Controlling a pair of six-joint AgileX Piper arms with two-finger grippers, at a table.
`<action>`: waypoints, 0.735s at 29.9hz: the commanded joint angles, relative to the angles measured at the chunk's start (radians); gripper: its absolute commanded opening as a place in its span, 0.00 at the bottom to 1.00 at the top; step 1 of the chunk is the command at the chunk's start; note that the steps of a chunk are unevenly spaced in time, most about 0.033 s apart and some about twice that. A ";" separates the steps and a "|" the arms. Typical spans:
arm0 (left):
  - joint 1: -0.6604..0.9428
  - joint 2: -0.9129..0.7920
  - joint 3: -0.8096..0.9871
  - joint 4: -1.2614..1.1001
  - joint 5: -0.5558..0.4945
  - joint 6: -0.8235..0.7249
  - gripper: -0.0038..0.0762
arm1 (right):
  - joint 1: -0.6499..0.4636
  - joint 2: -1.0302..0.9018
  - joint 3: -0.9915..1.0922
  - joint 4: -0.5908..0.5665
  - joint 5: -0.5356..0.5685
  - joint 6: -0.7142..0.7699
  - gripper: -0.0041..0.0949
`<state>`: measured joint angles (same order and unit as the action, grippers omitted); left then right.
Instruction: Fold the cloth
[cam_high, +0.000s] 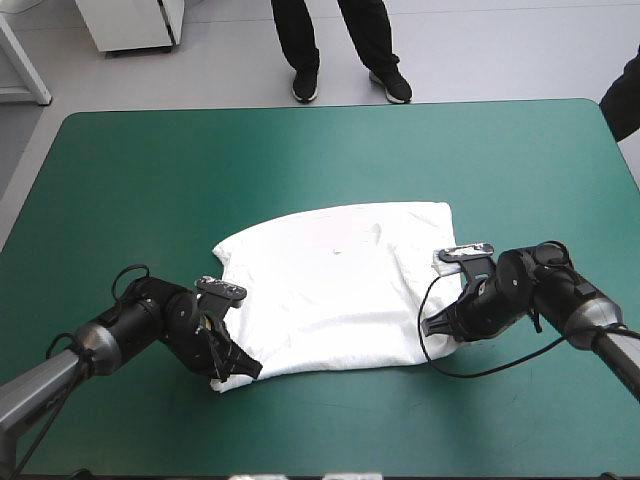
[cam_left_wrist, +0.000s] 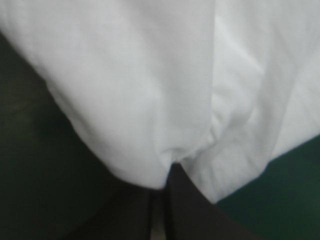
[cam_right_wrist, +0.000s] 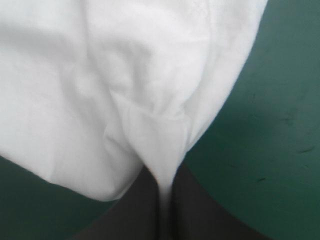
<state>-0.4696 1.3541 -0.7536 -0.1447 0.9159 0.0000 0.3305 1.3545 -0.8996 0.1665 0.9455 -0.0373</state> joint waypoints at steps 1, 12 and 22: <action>-0.007 -0.102 -0.081 0.006 0.080 -0.024 0.04 | 0.002 -0.046 -0.088 -0.001 0.052 -0.011 0.03; -0.005 -0.173 -0.224 0.104 0.121 -0.061 0.04 | 0.000 -0.059 -0.285 -0.026 0.094 0.001 0.03; -0.005 -0.173 -0.290 0.249 -0.007 -0.157 0.04 | 0.000 -0.041 -0.382 -0.059 -0.053 0.037 0.03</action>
<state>-0.4695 1.2035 -0.9916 0.0589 0.9989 -0.1155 0.3309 1.3307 -1.2349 0.1297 0.9787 -0.0140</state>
